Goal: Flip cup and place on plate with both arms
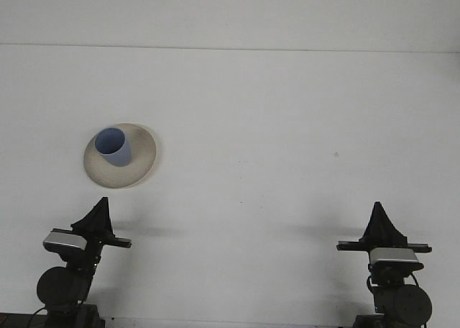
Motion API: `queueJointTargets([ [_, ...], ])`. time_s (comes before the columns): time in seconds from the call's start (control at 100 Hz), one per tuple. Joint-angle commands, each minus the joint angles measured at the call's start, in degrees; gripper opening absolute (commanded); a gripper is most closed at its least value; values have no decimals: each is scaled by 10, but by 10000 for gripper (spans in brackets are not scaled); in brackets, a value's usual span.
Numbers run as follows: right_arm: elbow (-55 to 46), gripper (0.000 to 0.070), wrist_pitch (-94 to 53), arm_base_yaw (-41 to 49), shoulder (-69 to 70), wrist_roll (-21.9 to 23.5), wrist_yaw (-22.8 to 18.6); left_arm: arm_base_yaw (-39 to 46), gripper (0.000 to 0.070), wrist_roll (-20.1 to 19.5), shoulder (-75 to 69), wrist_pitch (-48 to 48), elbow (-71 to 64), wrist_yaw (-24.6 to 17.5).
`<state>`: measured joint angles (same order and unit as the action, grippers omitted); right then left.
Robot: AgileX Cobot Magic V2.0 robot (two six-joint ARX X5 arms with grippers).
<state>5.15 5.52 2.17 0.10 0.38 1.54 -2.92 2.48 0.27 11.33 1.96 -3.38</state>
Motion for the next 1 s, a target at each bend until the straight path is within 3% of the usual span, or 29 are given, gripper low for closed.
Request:
queueJointTargets([
  [0.0, -13, 1, 26, 0, 0, 3, 0, -1, 12, -3, -1, 7, -11, -1],
  [0.99, -44, 2, 64, 0, 0, 2, 0, -1, 11, -3, -1, 7, -11, -1],
])
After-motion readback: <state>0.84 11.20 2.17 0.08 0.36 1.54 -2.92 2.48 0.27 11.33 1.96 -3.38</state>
